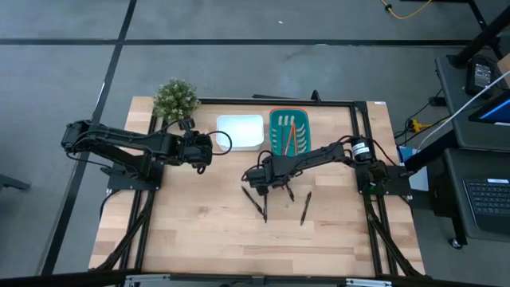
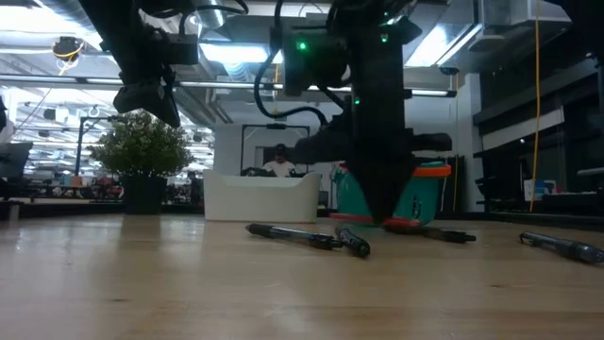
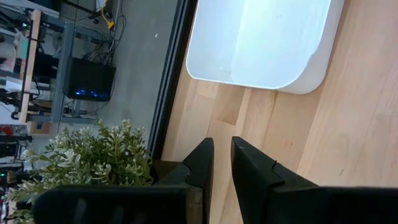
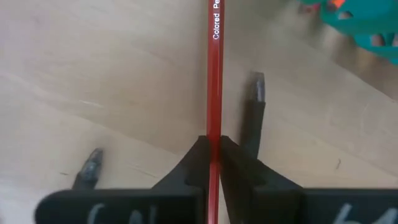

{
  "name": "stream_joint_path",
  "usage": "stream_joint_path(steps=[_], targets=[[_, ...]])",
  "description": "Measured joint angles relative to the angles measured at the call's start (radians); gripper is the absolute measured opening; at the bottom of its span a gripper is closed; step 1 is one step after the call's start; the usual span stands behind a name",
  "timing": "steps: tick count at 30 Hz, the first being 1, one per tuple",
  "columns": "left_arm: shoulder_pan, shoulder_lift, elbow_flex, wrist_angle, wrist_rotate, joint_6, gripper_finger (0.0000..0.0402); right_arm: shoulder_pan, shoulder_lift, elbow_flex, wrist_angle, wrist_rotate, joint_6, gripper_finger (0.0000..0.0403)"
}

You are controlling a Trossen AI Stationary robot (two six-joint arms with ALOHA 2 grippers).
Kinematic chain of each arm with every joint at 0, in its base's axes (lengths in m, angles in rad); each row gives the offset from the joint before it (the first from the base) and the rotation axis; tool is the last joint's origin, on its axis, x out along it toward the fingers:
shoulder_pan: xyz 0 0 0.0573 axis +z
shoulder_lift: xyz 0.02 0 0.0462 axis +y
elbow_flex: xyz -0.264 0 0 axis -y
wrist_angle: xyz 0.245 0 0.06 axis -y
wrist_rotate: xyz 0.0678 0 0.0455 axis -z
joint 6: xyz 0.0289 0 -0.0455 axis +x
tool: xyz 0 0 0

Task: Sort pens & pencils
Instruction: Put the red pencil into the blue bin

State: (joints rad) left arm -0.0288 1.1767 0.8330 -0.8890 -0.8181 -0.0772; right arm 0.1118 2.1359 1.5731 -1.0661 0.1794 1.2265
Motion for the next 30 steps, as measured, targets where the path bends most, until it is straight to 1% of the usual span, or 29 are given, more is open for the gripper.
stream_joint_path(steps=[14,18,21,30], targets=[[0.0,0.0,0.0,0.0,0.0,-0.002,0.005,0.003,-0.001,0.005,0.004,0.005,0.003,0.003],[0.0,0.0,0.0,0.001,0.0,-0.002,0.005,0.004,-0.002,0.046,-0.023,0.005,0.003,0.0031],[0.0,0.0,0.0,0.0,0.0,-0.002,0.005,0.004,-0.003,0.105,-0.102,0.012,0.003,0.0031],[0.0,0.0,0.0,0.0,0.0,-0.003,0.005,0.002,-0.004,0.326,-0.458,0.145,0.003,0.0031]])
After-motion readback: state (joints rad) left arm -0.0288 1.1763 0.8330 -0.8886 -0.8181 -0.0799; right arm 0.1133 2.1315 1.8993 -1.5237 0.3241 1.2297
